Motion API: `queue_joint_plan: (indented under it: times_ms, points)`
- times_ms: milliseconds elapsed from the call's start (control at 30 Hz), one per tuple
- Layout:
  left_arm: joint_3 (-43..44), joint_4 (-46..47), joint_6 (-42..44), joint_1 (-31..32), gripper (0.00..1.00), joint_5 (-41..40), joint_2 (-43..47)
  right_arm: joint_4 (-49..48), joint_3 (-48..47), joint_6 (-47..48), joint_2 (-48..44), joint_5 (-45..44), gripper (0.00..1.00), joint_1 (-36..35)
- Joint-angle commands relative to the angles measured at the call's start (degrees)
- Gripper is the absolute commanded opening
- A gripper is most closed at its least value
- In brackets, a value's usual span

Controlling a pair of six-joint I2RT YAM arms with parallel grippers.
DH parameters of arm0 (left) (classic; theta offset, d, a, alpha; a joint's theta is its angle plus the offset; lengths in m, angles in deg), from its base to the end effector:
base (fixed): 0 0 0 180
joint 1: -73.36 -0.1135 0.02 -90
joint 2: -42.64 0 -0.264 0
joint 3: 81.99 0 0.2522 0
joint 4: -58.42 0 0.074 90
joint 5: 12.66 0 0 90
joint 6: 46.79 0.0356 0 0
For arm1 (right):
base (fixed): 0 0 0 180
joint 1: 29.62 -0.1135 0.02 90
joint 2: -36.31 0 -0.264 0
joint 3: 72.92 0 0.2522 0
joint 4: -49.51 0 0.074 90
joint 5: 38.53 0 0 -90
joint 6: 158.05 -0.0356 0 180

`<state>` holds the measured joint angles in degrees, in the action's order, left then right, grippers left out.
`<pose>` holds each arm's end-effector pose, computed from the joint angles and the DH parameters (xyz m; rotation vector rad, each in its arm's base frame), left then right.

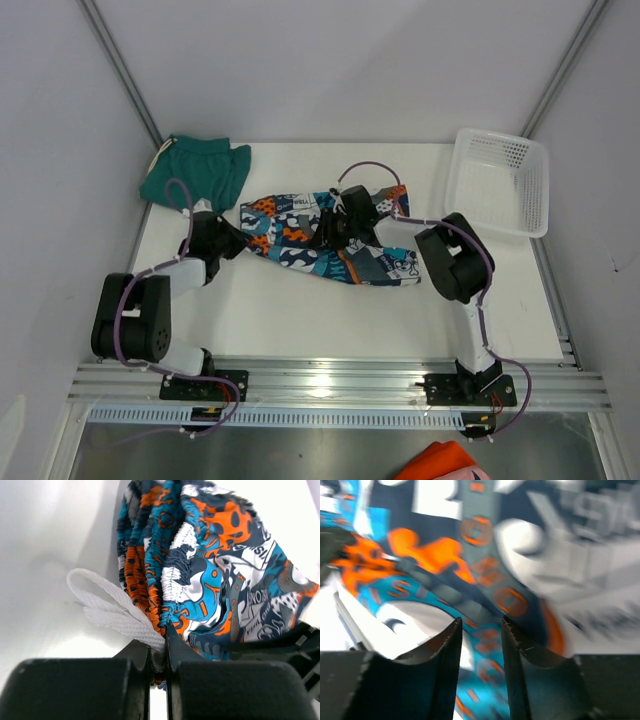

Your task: Fold and stack the shorts

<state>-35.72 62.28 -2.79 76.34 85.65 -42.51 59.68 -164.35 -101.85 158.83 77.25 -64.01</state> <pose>0.2828 -0.0199 0.1556 -0.7446 2.1209 -0.6330 0.3689 0.2713 0.1359 -0.2673 2.4555 1.0895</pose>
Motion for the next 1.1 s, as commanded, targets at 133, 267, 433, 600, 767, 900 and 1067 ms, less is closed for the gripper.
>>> queue_joint_plan:
  times_ms: [133,267,433,600,767,900,1067]
  points:
    - [9.1,-15.8,7.9,4.1,0.0,-14.2,7.4,4.3,6.2,3.2,-11.6,-4.4,0.42,3.6]
    - [13.2,-19.4,11.2,5.8,0.0,-15.7,7.9,5.9,9.6,4.8,-13.5,-4.5,0.38,4.5]
    - [17.8,-25.3,16.1,10.4,0.0,-22.5,7.9,4.6,14.2,4.4,-12.1,-5.7,0.24,3.6]
    - [21.1,-28.0,19.4,14.9,0.0,-27.2,8.2,1.2,15.8,2.7,-9.4,-5.9,0.08,0.9]
    - [24.4,-30.3,25.8,22.4,0.0,-34.4,8.8,0.8,15.1,1.0,-7.2,-7.9,0.05,-2.8]
    - [29.0,-32.0,32.8,30.4,0.0,-43.0,7.4,0.4,14.3,0.1,-5.9,-8.2,0.05,-4.7]
    - [29.9,-29.1,40.8,42.8,0.0,-53.8,6.1,-1.6,12.8,-1.8,-4.0,-4.3,0.06,-3.8]
